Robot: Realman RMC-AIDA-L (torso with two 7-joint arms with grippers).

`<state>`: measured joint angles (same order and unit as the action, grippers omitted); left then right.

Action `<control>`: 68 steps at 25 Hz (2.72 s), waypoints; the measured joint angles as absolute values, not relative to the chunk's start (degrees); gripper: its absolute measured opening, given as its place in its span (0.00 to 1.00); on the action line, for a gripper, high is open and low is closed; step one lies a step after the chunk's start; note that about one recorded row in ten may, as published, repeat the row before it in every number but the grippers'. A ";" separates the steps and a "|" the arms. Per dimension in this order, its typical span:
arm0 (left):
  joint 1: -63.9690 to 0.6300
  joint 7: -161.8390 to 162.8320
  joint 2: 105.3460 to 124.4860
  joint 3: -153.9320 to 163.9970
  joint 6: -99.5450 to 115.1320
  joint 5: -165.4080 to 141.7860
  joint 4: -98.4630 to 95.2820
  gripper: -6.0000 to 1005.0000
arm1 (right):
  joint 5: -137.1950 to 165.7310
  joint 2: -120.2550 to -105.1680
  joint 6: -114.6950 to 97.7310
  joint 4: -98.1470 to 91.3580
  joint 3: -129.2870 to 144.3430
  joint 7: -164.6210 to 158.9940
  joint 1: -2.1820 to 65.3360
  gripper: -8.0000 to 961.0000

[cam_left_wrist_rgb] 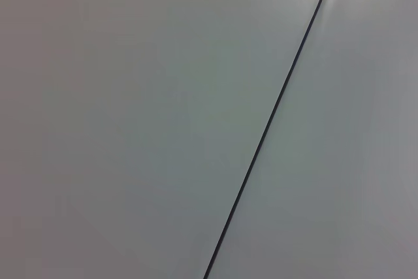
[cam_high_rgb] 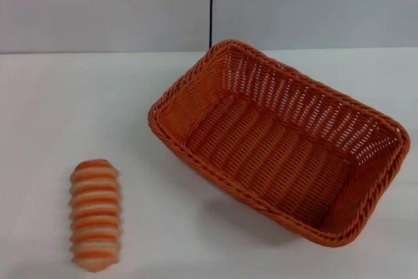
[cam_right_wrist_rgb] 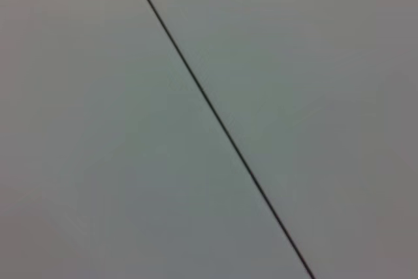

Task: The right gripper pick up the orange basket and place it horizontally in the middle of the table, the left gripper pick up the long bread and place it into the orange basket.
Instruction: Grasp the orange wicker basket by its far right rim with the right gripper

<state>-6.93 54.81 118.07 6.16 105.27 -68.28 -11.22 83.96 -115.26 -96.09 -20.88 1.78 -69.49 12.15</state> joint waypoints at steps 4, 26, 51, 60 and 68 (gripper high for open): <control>-6.90 54.79 118.10 6.12 105.40 -68.25 -11.18 0.71 | 83.91 -115.47 -96.41 -20.88 1.77 -69.56 12.42 0.75; -8.45 66.52 114.36 21.42 107.35 -68.33 -22.58 0.82 | 83.84 -115.44 -96.27 -20.86 2.22 -71.72 12.66 0.83; -8.59 65.34 115.51 24.26 105.66 -71.23 -22.32 0.82 | 131.50 -103.68 -105.17 -38.59 16.63 -119.25 31.25 0.81; -8.24 65.33 116.38 24.36 106.13 -71.29 -22.32 0.81 | 139.89 -103.06 -105.05 -38.85 25.53 -122.93 35.10 0.81; -8.56 64.70 116.60 25.77 105.82 -71.29 -22.32 0.81 | 143.46 -103.76 -101.38 -38.64 30.51 -125.70 36.96 0.80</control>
<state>-8.56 64.70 116.60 25.77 105.82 -71.29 -22.32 143.46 -103.76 -101.38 -38.64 30.51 -125.70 36.96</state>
